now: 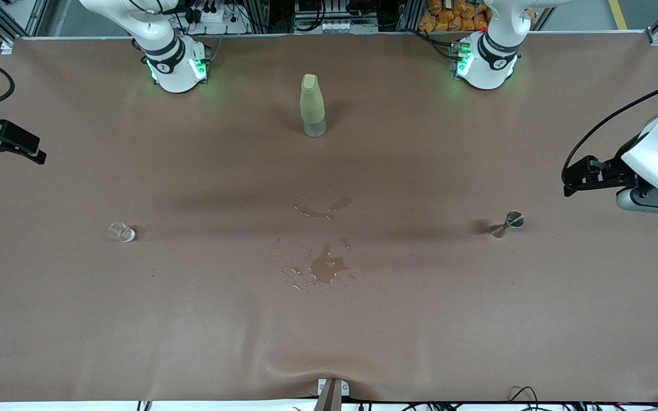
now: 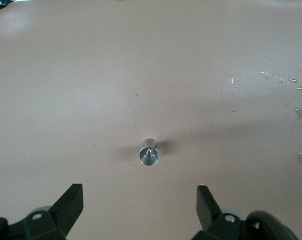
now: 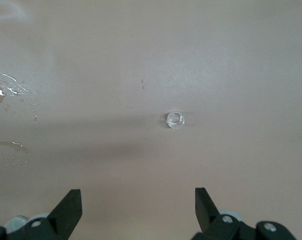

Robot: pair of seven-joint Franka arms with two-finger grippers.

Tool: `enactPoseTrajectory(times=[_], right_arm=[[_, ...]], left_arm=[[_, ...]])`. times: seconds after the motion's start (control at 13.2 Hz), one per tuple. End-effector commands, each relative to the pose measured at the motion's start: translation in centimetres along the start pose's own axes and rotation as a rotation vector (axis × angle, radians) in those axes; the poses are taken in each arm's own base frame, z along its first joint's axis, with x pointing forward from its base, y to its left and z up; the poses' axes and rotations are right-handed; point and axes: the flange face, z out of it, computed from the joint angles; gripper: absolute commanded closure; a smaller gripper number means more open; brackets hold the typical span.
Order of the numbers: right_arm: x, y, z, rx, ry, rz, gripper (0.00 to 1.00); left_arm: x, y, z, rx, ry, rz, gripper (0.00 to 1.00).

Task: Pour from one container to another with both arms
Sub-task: 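Move the right gripper toward the clear glass cup while the left gripper approaches the jigger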

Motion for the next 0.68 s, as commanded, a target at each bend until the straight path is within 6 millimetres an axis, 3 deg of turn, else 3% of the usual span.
enactPoseTrajectory(times=[0.0,0.23,0.45,0.53,0.6], right_arm=[[0.2,-0.1,-0.5,0.007,0.002,-0.007,0.0],[0.2,0.4,-0.3,0.003,-0.005,0.0,0.0],[0.8,0.9,1.8,0.008,-0.038,-0.026,0.0],[0.9,1.5,2.2,0.025,-0.034,-0.084,0.0],[1.1,3.7,2.6,0.072,-0.019,-0.137,0.0]], left_arm=[[-0.5,-0.8,-0.8,-0.015,0.0,-0.025,0.0],[-0.5,-0.9,-0.8,-0.018,0.002,-0.018,0.0],[-0.5,-0.9,-0.9,-0.018,0.002,-0.016,0.0],[-0.5,-1.0,-0.8,-0.018,0.002,-0.016,0.0],[-0.5,-1.0,-0.8,-0.018,-0.001,-0.015,0.0]])
